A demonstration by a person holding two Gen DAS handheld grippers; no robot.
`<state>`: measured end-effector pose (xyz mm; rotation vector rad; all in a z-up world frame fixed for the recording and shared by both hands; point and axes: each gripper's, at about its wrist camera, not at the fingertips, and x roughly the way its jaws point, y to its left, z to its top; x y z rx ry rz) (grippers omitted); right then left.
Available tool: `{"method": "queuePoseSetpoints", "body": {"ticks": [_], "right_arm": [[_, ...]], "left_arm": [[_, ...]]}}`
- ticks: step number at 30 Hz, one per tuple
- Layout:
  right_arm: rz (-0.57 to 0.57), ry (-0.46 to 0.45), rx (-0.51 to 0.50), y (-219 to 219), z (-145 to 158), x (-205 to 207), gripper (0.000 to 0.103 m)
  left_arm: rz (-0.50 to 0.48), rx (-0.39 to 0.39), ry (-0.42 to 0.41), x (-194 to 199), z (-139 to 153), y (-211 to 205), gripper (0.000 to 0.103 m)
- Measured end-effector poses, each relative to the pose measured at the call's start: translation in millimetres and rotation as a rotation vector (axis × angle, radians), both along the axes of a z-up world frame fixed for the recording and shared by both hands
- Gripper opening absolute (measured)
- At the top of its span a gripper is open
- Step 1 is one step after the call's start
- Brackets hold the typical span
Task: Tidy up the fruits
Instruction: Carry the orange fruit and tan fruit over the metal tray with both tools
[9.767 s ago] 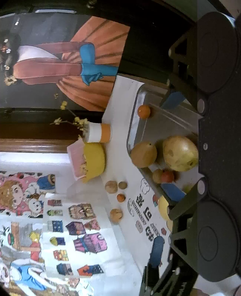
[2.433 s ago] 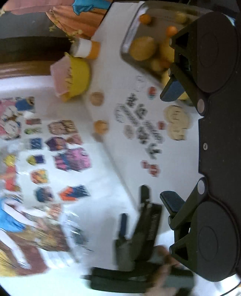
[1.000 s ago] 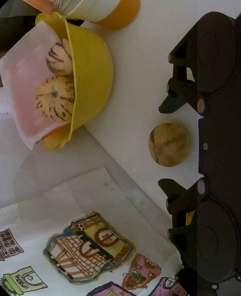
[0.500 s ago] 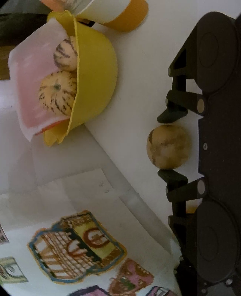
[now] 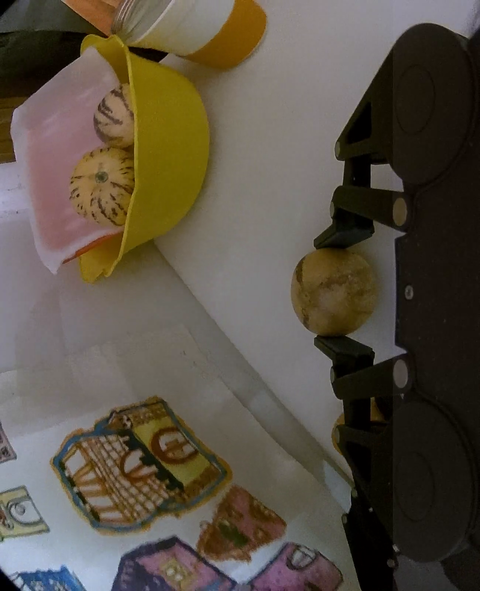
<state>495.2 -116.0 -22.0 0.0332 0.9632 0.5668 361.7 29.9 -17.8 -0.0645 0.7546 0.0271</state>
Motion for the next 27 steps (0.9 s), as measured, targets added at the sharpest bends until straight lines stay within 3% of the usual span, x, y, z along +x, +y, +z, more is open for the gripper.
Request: {"method": "queuePoseSetpoints", "body": {"ticks": [18, 27], "right_arm": [[0.078, 0.011, 0.004, -36, 35, -102, 0.051], [0.047, -0.009, 0.020, -63, 64, -146, 0.051]], "left_arm": [[-0.044, -0.029, 0.027, -59, 13, -21, 0.045], [-0.088, -0.022, -0.002, -99, 42, -41, 0.045]]}}
